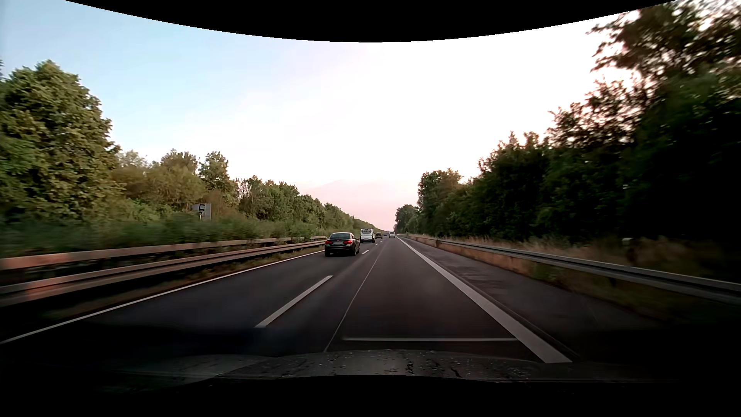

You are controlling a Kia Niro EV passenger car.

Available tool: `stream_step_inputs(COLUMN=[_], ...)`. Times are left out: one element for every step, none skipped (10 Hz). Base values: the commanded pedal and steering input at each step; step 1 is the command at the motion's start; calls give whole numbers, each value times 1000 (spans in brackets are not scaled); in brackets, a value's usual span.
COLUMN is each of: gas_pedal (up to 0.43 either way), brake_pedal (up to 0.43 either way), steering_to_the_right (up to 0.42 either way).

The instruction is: Follow the waypoints while adhering to traffic rules and regulations

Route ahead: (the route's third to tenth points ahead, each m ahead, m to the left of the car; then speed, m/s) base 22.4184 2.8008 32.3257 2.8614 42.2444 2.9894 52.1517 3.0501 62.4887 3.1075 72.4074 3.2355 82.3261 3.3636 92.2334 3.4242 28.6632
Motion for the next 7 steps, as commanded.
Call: stream_step_inputs(gas_pedal=[268,268,268,268,268,268,268], brake_pedal=[0,0,0,0,0,0,0], steering_to_the_right=[-4,-4,-4,-4,-4,-4,-4])
